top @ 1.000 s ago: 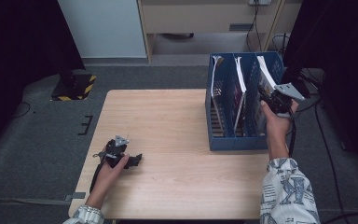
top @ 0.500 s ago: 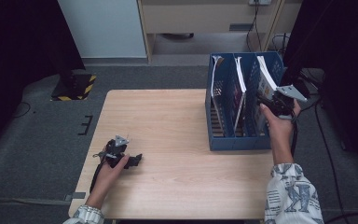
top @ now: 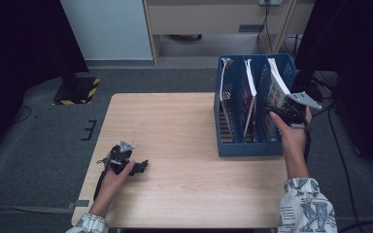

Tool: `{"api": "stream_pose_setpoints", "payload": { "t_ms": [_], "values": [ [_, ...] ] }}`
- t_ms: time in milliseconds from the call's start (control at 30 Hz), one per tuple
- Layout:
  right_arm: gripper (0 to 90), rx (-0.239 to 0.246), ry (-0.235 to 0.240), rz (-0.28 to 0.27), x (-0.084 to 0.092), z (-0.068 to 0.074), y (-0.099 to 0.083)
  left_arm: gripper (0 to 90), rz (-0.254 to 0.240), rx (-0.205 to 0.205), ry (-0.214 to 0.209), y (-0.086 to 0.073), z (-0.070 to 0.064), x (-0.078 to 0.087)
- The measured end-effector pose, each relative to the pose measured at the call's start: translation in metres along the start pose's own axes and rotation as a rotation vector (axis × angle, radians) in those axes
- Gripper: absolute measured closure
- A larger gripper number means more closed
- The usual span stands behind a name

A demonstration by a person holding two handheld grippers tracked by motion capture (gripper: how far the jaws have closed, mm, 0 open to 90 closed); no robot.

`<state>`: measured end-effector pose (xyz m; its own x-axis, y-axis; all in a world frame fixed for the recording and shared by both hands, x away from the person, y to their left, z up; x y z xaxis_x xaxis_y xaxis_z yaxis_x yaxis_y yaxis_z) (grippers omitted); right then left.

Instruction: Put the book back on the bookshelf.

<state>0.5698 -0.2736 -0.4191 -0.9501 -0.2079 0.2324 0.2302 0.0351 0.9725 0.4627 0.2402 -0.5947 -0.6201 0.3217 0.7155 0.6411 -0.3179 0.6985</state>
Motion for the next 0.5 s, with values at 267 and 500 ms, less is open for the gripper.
{"api": "stream_pose_setpoints", "payload": {
  "t_ms": [267, 500],
  "values": [
    [11.0, -0.008, -0.007, -0.013, 0.009, 0.004, -0.001, 0.0, 0.000, 0.000, 0.000, 0.000, 0.000, 0.000],
    [10.7, -0.032, -0.005, -0.010, 0.012, 0.006, -0.009, 0.0, 0.000, 0.000, 0.000, 0.000, 0.000, 0.000]
  ]
}}
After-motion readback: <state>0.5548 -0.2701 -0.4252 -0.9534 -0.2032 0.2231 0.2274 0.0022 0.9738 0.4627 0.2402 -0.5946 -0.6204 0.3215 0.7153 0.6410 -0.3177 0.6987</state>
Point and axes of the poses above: each handheld gripper's, and its own axes: x roughly backward along the jaws, y roughly out of its top, z roughly to its left, the point moved 8 cm from there along -x, roughly forward along the jaws, and after that the axes turned 1 degree about x, right-handed, at the moved point
